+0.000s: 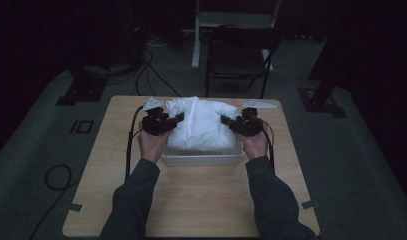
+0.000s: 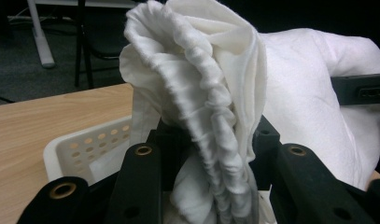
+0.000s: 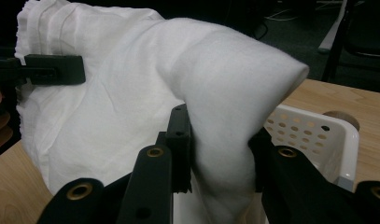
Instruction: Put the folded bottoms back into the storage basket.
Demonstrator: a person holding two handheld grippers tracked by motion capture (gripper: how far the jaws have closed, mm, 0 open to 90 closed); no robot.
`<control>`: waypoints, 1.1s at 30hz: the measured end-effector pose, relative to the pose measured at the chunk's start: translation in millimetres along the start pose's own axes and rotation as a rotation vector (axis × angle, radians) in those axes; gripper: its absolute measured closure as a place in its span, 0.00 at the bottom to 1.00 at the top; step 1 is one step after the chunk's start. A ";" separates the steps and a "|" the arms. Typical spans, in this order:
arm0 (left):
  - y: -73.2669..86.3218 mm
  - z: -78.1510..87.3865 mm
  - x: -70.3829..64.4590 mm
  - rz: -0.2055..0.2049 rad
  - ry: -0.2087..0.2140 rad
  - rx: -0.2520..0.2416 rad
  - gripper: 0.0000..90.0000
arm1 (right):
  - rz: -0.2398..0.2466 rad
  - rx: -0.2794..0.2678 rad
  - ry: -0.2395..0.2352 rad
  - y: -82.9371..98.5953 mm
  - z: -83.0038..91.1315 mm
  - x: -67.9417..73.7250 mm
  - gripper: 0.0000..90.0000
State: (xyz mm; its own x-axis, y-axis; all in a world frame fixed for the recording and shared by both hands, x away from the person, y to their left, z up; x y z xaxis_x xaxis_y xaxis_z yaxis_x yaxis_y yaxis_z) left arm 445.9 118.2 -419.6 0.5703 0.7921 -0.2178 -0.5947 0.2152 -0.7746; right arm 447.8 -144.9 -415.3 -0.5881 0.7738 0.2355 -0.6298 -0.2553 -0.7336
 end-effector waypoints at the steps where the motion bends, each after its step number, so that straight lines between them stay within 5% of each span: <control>1: -0.3 -1.3 0.6 0.005 0.003 -0.003 0.72 | -0.002 0.000 0.000 -0.4 -0.5 -0.9 0.80; 22: 0.5 -17.1 17.5 0.057 -0.002 0.006 0.72 | -0.012 0.022 0.008 -8.2 -18.5 -7.9 0.80; 33: -0.2 -32.1 20.8 0.049 -0.015 0.026 0.72 | -0.029 0.037 0.025 -7.7 -26.7 -17.1 0.80</control>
State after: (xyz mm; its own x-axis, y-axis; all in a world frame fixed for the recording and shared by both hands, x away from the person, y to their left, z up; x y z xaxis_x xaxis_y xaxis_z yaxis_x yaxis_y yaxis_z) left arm 476.0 116.3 -443.0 0.5317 0.8105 -0.2456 -0.6363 0.1909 -0.7474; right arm 476.2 -140.7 -430.7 -0.5567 0.7954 0.2398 -0.6648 -0.2534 -0.7027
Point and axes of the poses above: each handheld gripper's, and its own axes: z roughly backward along the jaws, y roughly out of its underside, x roughly to its left, the point moved 4 cm from there along -z, roughly forward along the jaws, and after that the axes turned 13 degrees about x, right-handed, at the moved point
